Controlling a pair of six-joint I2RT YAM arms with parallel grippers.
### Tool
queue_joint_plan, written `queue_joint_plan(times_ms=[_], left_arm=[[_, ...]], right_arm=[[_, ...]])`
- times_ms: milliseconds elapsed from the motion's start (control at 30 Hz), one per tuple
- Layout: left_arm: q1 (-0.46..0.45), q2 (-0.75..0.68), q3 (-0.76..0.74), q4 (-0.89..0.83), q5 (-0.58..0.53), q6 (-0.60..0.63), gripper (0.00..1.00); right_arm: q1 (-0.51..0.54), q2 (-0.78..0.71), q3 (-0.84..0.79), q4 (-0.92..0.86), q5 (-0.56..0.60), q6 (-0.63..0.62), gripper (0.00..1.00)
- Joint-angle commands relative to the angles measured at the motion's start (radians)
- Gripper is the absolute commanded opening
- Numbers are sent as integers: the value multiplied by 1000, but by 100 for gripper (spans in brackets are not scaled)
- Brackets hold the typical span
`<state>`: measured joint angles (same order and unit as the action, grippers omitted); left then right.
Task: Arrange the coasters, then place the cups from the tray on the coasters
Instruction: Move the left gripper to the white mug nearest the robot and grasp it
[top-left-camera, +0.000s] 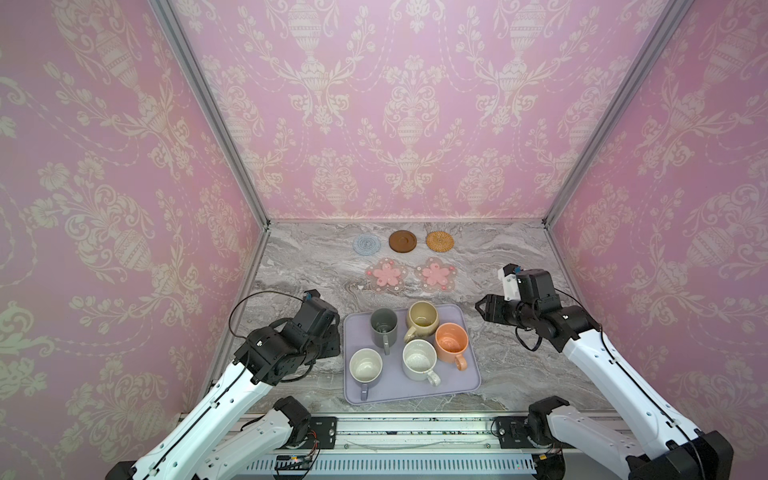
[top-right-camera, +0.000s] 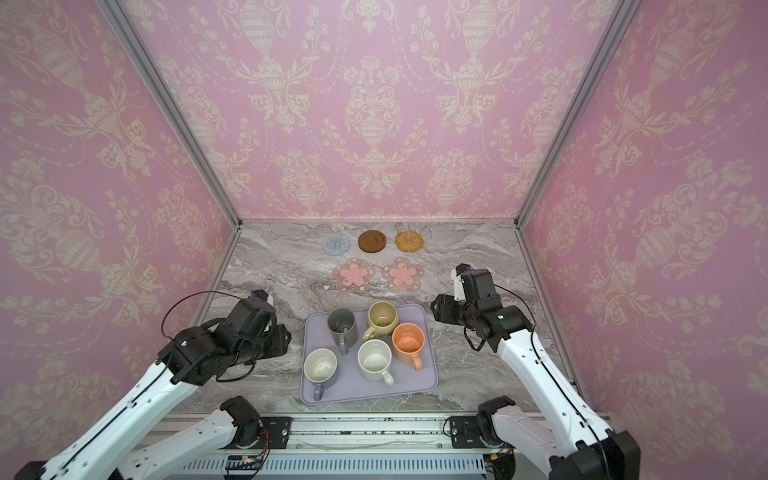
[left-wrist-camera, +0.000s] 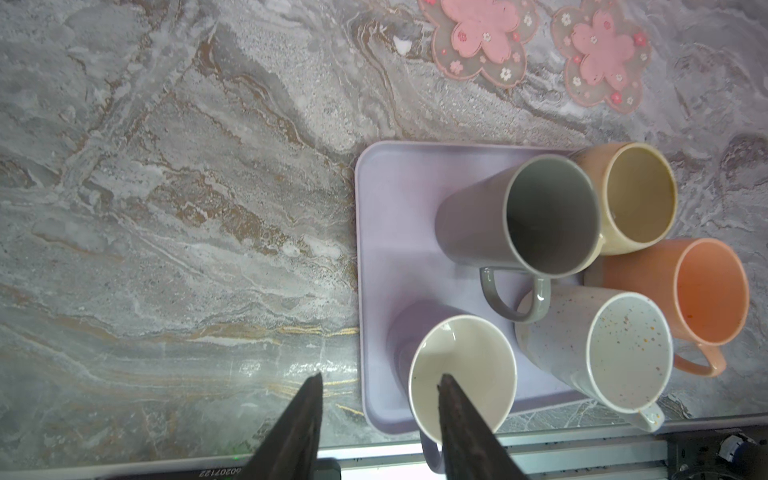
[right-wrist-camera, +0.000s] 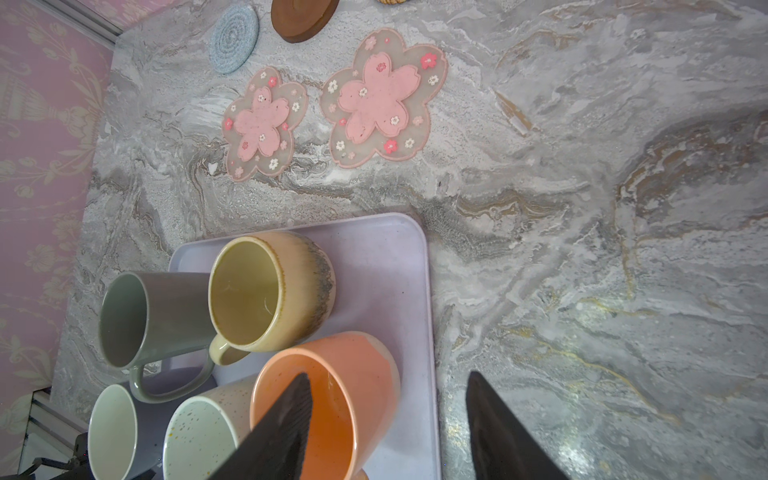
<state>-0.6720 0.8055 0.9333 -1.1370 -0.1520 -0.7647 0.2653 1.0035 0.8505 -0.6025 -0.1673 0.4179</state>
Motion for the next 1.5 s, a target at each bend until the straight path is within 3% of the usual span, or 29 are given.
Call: queue_joint_plan(times_ms=[0,267,467,633,800,1000,1267,1467], left_arm=[[-72,-5,-37,-40,-19,-76,47],[-262,72,-62,-46,-17,-131,48],[-305,28,-73,-107,14,-179,47],[-340,45,-112,-113,127,-118,47],[-412,34,-155,-65,221,-124,47],[-521,62,-188,77,247,-187,47],[-553,184,-245,199,194,-258,47],[-552,156,-296,240,110,-325,47]], right_arm=[[8,12,-9,54,4,13,61],[21,41,-6,87,-13,51,62],[25,54,4,87,2,56,62],[27,48,-8,81,5,55,63],[28,43,-11,57,16,34,63],[27,34,-27,65,9,39,63],[29,22,-50,92,3,60,63],[31,46,-60,124,-2,77,64]])
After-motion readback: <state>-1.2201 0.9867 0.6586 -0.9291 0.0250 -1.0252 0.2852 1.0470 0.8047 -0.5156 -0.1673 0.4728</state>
